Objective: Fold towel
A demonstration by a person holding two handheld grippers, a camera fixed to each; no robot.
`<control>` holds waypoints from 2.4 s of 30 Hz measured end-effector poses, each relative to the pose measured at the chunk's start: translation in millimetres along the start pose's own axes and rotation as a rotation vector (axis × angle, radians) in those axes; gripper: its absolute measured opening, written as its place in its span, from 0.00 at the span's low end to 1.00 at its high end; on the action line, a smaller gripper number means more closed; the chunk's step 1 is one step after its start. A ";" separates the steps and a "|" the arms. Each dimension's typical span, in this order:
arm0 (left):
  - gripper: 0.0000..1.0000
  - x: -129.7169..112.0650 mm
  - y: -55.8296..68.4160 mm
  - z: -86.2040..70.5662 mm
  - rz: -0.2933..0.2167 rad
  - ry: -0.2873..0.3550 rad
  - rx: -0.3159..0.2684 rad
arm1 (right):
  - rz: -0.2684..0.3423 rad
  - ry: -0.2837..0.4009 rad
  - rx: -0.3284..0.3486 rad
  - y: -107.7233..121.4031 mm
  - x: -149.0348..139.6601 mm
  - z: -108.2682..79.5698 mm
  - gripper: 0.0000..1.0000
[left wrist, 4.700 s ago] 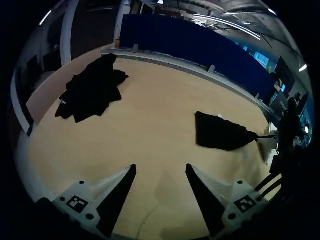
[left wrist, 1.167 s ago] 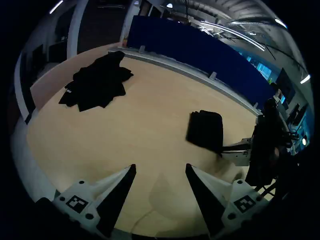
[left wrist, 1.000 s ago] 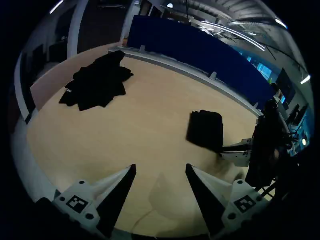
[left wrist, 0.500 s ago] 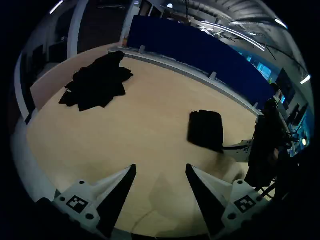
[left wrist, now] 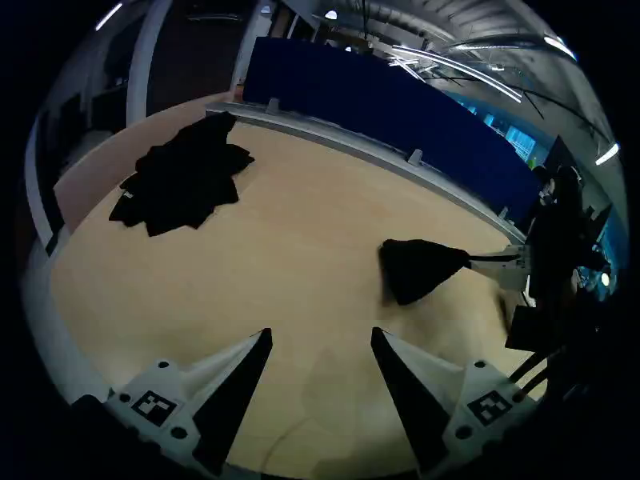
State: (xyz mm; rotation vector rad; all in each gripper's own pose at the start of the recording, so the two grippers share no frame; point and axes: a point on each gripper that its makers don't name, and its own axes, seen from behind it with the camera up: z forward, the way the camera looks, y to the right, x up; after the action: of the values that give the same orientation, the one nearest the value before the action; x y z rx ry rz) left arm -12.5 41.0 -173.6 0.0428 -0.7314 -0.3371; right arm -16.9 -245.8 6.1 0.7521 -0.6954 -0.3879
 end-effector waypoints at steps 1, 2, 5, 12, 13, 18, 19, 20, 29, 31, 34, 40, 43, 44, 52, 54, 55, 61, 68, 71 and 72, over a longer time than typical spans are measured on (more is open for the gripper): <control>0.92 1.9 1.7 0.2 0.003 0.003 -0.004 | -0.001 0.011 -0.004 3.2 6.9 -4.9 0.06; 0.92 4.1 3.6 0.3 0.007 0.006 -0.008 | -0.001 0.023 -0.009 6.7 14.6 -10.4 0.06; 0.92 9.4 8.5 0.3 0.013 0.014 -0.020 | -0.003 0.054 -0.022 17.0 32.5 -25.9 0.06; 0.92 16.3 19.0 0.7 0.016 0.021 -0.047 | 0.011 0.100 -0.056 43.5 55.1 -59.0 0.06; 0.92 16.9 20.3 0.9 0.018 0.021 -0.050 | 0.013 0.101 -0.061 47.3 55.4 -62.3 0.05; 0.92 19.6 27.0 2.1 0.030 0.022 -0.061 | 0.020 0.105 -0.089 65.0 54.3 -77.9 0.06; 0.92 19.9 28.4 2.2 0.032 0.022 -0.062 | 0.022 0.106 -0.092 67.4 53.6 -80.4 0.06; 0.92 20.1 30.0 2.4 0.034 0.022 -0.065 | 0.025 0.107 -0.096 70.1 52.9 -83.1 0.06; 0.92 22.0 44.9 4.2 0.059 0.020 -0.086 | 0.056 0.123 -0.125 94.6 51.6 -108.8 0.06; 0.92 21.7 47.7 4.7 0.064 0.018 -0.091 | 0.064 0.126 -0.133 101.1 50.9 -116.0 0.06; 0.92 21.2 51.5 5.9 0.070 0.015 -0.098 | 0.079 0.130 -0.150 113.9 49.0 -128.3 0.06; 0.92 20.7 56.5 8.7 0.076 0.012 -0.107 | 0.102 0.133 -0.201 150.9 43.9 -158.1 0.06; 0.92 19.7 58.6 9.7 0.078 0.008 -0.109 | 0.104 0.132 -0.233 172.5 41.2 -174.6 0.06; 0.92 19.3 59.4 9.9 0.078 0.006 -0.109 | 0.105 0.131 -0.245 180.0 40.3 -180.5 0.06; 0.92 19.4 69.8 12.0 0.085 -0.002 -0.119 | 0.107 0.120 -0.330 237.2 30.1 -218.8 0.06; 0.92 19.8 73.2 12.9 0.089 -0.003 -0.122 | 0.115 0.119 -0.346 249.6 27.4 -226.2 0.06; 0.91 19.8 74.6 13.3 0.091 -0.003 -0.123 | 0.119 0.119 -0.352 254.7 25.8 -228.8 0.06; 0.92 19.3 82.0 15.9 0.103 -0.008 -0.128 | 0.147 0.118 -0.373 279.7 18.2 -237.3 0.06; 0.92 19.3 90.2 17.0 0.112 -0.011 -0.132 | 0.162 0.119 -0.381 295.3 13.8 -239.4 0.06; 0.92 18.7 92.8 17.5 0.113 -0.013 -0.132 | 0.166 0.111 -0.383 298.3 7.8 -240.3 0.06; 0.92 18.4 93.5 17.8 0.114 -0.014 -0.132 | 0.167 0.108 -0.384 298.9 4.8 -240.8 0.06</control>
State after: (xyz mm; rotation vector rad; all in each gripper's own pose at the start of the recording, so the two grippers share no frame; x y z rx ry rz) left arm 15.2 125.0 -133.9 -0.1260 -0.7206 -0.2768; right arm 177.7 71.3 100.4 0.3457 -0.5560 -0.3128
